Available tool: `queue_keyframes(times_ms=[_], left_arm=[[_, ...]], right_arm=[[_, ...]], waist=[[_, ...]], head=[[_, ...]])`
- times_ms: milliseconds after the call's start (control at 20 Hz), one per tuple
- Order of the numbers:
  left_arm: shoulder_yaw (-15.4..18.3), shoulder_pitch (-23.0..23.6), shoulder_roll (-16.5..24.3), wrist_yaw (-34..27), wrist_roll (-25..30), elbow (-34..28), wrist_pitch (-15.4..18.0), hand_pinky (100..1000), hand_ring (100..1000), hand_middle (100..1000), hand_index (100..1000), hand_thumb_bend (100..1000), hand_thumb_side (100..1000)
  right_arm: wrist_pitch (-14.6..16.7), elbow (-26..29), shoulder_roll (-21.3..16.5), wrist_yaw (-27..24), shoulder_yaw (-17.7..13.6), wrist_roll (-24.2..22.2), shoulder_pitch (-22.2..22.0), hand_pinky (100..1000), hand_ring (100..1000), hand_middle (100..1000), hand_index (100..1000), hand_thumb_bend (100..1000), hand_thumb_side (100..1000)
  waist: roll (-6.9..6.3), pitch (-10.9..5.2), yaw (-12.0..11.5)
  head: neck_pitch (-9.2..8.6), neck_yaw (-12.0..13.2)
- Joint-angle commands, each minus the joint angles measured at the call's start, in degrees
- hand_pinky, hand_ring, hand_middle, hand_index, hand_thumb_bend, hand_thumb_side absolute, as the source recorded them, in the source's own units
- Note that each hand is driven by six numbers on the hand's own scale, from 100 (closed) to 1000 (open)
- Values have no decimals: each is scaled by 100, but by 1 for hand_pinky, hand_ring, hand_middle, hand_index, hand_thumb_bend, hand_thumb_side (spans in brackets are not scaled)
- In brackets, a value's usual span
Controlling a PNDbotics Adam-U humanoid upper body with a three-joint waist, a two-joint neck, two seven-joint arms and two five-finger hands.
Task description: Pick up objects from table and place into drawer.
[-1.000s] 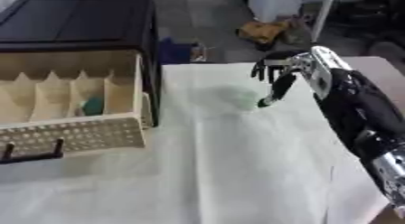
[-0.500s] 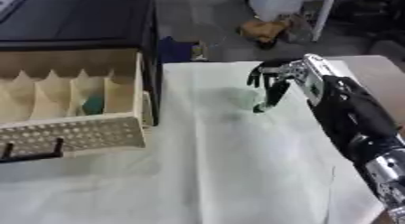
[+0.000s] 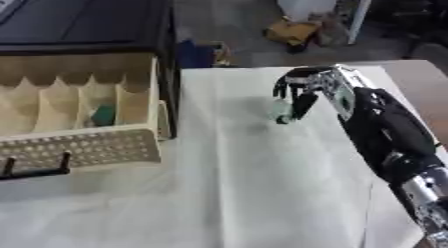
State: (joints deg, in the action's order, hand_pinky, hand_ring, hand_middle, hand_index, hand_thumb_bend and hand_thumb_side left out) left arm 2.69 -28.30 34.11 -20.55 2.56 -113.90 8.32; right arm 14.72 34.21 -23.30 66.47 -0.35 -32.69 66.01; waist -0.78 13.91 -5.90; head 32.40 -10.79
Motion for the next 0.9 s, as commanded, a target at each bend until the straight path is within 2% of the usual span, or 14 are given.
queue_keyframes(times_ms=[50,900], left_arm=[[90,-46,63,33,20,-69,-3,100,100,100,719,160,964],[102,-16,22,52,30,-69,12,100,100,100,708,158,965]], right_arm=[[-62,-2,-70,60,-47,67,123,378,615,709,831,397,314],[-263,-200,-69,229,-116,103,145,370,614,712,829,380,295]], waist=[[-10,-83,-11],[-31,-55,-44]], head=[[-69,-41],[-126,-76]])
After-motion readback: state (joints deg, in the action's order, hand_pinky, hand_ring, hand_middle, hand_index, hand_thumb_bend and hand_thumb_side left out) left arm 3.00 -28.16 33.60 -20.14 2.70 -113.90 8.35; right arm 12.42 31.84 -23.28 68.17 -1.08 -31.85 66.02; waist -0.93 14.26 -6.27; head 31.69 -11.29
